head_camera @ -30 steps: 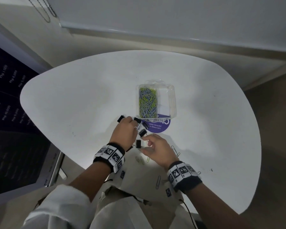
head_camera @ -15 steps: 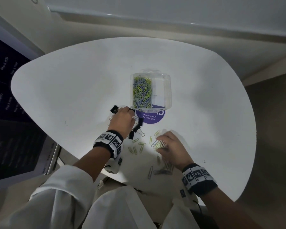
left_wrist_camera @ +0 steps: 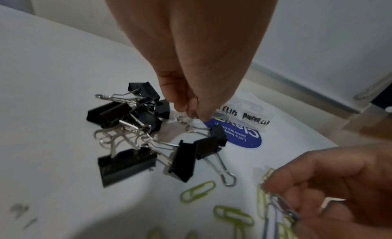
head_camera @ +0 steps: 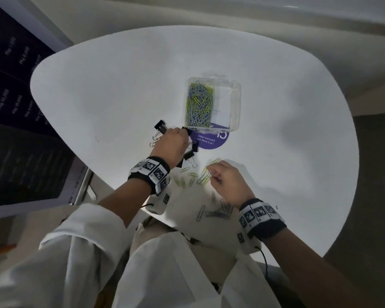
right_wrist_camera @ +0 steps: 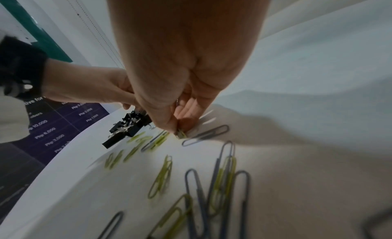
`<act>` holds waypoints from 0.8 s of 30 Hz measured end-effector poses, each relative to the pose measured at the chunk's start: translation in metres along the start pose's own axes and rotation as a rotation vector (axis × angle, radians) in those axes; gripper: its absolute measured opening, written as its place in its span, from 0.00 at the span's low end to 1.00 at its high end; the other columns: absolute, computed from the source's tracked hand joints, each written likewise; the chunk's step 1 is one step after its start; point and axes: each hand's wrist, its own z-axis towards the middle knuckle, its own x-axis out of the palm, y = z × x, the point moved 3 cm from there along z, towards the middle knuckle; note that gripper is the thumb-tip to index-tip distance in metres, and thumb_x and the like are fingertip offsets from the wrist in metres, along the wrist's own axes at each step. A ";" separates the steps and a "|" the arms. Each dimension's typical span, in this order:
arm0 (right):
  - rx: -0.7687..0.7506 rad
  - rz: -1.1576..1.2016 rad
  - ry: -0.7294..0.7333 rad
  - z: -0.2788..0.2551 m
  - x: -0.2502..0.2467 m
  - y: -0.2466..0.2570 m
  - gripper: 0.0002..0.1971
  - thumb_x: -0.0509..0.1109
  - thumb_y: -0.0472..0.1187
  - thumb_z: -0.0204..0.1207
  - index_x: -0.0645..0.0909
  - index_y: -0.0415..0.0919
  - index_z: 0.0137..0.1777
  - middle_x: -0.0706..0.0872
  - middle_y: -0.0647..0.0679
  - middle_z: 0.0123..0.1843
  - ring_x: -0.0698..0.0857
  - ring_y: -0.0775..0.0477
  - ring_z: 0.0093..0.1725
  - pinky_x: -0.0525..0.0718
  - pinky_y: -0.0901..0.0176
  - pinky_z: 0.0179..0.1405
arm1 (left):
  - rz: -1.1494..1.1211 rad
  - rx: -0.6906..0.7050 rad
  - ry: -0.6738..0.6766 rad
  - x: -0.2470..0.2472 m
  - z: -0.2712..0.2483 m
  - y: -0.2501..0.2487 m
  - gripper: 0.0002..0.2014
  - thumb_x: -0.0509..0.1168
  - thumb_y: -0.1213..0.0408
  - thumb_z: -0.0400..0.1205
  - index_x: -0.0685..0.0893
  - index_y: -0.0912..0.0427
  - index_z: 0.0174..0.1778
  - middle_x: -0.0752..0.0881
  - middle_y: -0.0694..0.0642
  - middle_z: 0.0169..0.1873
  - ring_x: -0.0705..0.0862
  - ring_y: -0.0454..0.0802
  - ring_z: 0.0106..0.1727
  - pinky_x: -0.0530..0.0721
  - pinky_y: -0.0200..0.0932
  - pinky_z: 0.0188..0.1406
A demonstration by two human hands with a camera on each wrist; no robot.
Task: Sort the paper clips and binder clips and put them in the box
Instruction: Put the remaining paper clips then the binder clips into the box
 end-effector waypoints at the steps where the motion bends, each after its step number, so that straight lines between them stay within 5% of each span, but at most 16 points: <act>1: -0.005 0.019 -0.010 0.001 0.000 0.000 0.18 0.68 0.27 0.74 0.85 0.40 0.62 0.82 0.47 0.52 0.84 0.49 0.49 0.86 0.51 0.55 | -0.046 -0.016 -0.028 0.000 -0.005 -0.001 0.03 0.59 0.72 0.81 0.76 0.64 0.42 0.81 0.63 0.39 0.77 0.62 0.44 0.77 0.58 0.42; 7: -0.058 0.081 -0.039 0.003 -0.006 0.003 0.16 0.66 0.27 0.79 0.85 0.40 0.63 0.82 0.50 0.50 0.84 0.57 0.46 0.87 0.61 0.54 | -0.198 -0.028 -0.035 0.018 -0.060 -0.009 0.05 0.63 0.70 0.81 0.81 0.59 0.51 0.83 0.54 0.42 0.78 0.51 0.43 0.77 0.46 0.41; 11: -0.082 -0.001 -0.078 0.003 -0.009 -0.001 0.16 0.67 0.28 0.78 0.85 0.40 0.63 0.81 0.52 0.52 0.82 0.56 0.50 0.84 0.64 0.57 | -0.171 -0.033 0.033 0.045 -0.098 -0.007 0.08 0.62 0.68 0.82 0.84 0.58 0.53 0.84 0.56 0.48 0.82 0.55 0.47 0.81 0.46 0.45; 15: -0.111 -0.142 -0.139 0.002 -0.010 -0.002 0.19 0.69 0.30 0.78 0.82 0.41 0.68 0.79 0.50 0.63 0.74 0.51 0.63 0.65 0.79 0.67 | -0.183 0.009 -0.027 0.061 -0.112 -0.001 0.07 0.64 0.68 0.82 0.86 0.62 0.53 0.81 0.59 0.48 0.81 0.58 0.48 0.82 0.49 0.48; 18: -0.143 -0.259 -0.114 0.000 -0.007 -0.003 0.21 0.69 0.32 0.79 0.79 0.37 0.72 0.77 0.45 0.71 0.71 0.47 0.69 0.59 0.72 0.73 | -0.139 0.067 -0.111 0.064 -0.109 0.001 0.05 0.68 0.70 0.80 0.84 0.65 0.51 0.78 0.60 0.50 0.78 0.57 0.49 0.83 0.49 0.46; 22: -0.180 -0.260 -0.060 -0.012 -0.001 0.000 0.18 0.67 0.30 0.79 0.82 0.37 0.68 0.81 0.45 0.64 0.75 0.45 0.63 0.71 0.64 0.67 | -0.126 0.026 -0.077 0.073 -0.112 0.004 0.23 0.71 0.71 0.77 0.76 0.64 0.68 0.75 0.60 0.63 0.76 0.57 0.61 0.84 0.47 0.56; 24: -0.180 -0.266 -0.001 -0.019 0.001 0.002 0.16 0.67 0.31 0.79 0.83 0.38 0.67 0.81 0.46 0.62 0.76 0.46 0.61 0.72 0.65 0.64 | -0.134 0.039 -0.042 0.079 -0.115 0.002 0.22 0.70 0.70 0.79 0.74 0.61 0.69 0.74 0.58 0.63 0.76 0.55 0.61 0.83 0.47 0.57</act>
